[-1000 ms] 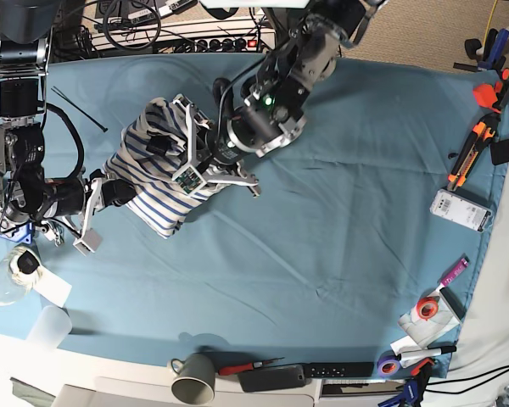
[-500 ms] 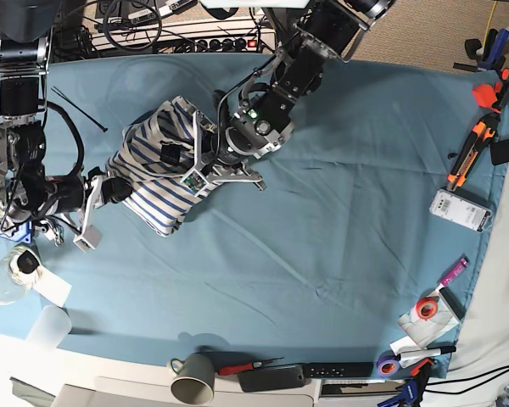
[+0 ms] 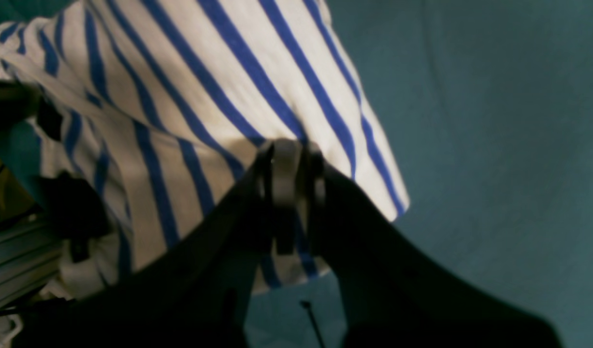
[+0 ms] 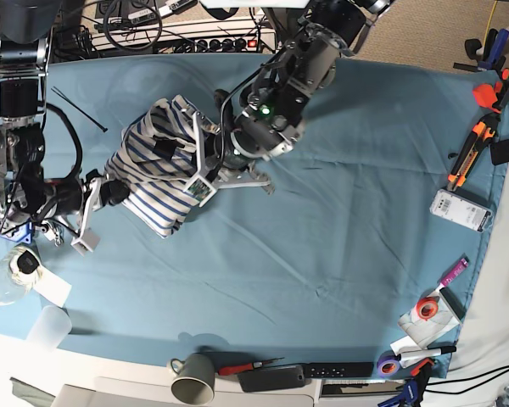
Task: Fold the T-shirt properly
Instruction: 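Move the left gripper over the bundle and grasp its folded edge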
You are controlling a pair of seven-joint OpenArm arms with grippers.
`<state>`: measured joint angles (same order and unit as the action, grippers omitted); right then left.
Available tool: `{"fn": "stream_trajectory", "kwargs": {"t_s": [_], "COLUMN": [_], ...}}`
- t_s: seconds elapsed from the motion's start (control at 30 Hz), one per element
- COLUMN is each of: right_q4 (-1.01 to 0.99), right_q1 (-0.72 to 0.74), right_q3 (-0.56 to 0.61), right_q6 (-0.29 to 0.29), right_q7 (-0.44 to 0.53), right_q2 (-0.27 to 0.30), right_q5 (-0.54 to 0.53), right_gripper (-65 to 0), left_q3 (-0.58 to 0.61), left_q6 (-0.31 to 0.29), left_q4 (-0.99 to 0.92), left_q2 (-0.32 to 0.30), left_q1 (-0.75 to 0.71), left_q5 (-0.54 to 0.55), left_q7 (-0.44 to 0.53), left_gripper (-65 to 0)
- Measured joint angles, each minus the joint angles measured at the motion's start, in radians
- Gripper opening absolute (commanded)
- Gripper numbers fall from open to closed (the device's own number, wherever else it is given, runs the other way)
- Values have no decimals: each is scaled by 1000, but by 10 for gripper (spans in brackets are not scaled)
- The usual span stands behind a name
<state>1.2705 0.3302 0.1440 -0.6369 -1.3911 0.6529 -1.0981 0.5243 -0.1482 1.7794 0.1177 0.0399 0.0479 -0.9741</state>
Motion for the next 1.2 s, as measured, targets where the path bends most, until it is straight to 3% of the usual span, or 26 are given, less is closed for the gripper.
{"fn": "stream_trajectory", "kwargs": {"t_s": [0.3,0.33,0.43,0.47,0.63,0.77,1.2], "right_q4": [-1,-1,-1,-1,-1,-1,-1], "right_q1": [16,16,16,16,16,16,16], "right_q3": [0,0,0,0,0,0,0], "right_q6": [-22,-22,-23,-23,-23,-23,-23], "right_q7": [0,0,0,0,0,-2,-4], "right_q2": [0,0,0,0,0,0,0], "right_q5": [-29,-28,-29,-29,-28,-24,-24], "right_gripper": [-610,-610,-610,-610,-610,-610,-610], "left_q3": [0,-1,-2,-2,-3,-5,-5], "left_q6": [-55,-55,-53,-38,95,229,238], "left_q4": [20,20,21,20,21,21,23], "left_q2": [-2,-5,-5,-5,0,1,1], "left_q1": [-111,-118,-127,-127,-126,-129,-129], "left_q5": [107,96,93,93,48,-63,-30], "left_q7": [-21,-21,-21,-20,-45,-90,-129], "left_gripper": [-650,-615,-395,-372,-370,-370,-370]}}
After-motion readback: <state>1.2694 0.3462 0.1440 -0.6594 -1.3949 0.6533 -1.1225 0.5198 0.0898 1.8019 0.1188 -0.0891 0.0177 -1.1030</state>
